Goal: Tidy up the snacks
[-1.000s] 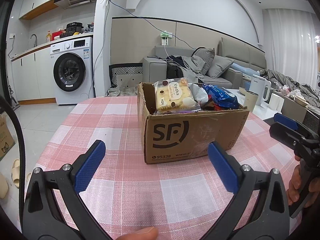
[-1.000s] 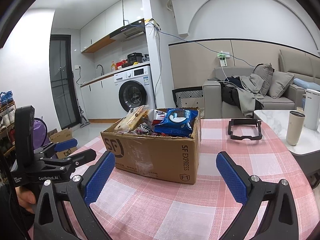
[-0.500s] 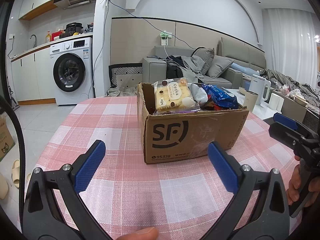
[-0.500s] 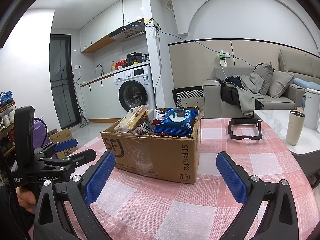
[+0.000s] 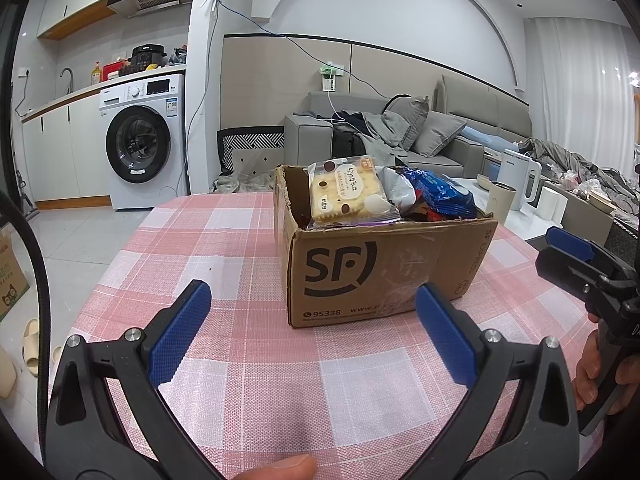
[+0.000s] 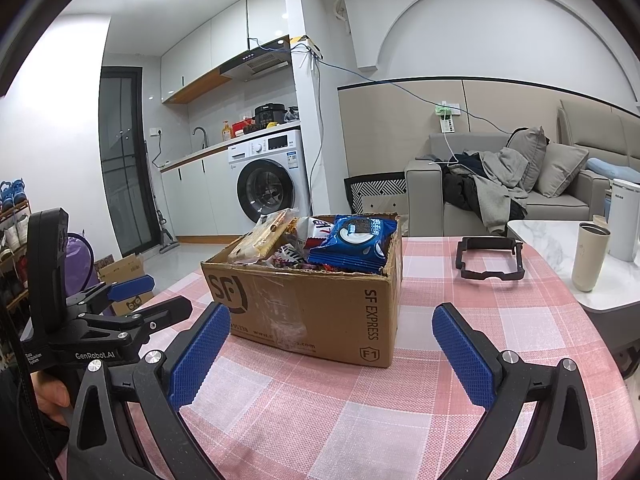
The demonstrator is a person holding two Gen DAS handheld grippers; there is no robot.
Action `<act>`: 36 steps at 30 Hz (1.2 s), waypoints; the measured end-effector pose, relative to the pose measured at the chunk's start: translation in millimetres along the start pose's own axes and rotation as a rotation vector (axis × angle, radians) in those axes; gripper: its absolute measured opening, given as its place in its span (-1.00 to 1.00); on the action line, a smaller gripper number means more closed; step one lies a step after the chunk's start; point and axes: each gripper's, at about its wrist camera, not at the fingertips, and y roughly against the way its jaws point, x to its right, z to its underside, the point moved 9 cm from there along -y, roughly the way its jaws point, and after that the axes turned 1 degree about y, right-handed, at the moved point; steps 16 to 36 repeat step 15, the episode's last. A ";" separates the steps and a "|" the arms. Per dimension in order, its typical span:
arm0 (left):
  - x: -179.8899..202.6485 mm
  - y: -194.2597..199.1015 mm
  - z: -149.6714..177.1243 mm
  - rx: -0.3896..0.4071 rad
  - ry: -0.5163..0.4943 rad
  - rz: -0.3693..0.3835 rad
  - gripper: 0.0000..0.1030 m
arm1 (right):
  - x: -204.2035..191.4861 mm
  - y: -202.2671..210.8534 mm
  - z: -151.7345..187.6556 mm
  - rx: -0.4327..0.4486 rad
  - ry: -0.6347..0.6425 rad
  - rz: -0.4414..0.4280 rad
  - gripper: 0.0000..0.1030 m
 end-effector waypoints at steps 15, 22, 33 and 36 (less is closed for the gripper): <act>-0.2 -2.3 0.5 0.001 0.003 0.003 0.98 | 0.4 -1.7 1.1 -0.003 -0.002 0.001 1.00; -0.2 -2.3 0.5 0.001 0.003 0.003 0.98 | 0.4 -1.7 1.1 -0.003 -0.002 0.001 1.00; -0.2 -2.3 0.5 0.001 0.003 0.003 0.98 | 0.4 -1.7 1.1 -0.003 -0.002 0.001 1.00; -0.2 -2.3 0.5 0.001 0.003 0.003 0.98 | 0.4 -1.7 1.1 -0.003 -0.002 0.001 1.00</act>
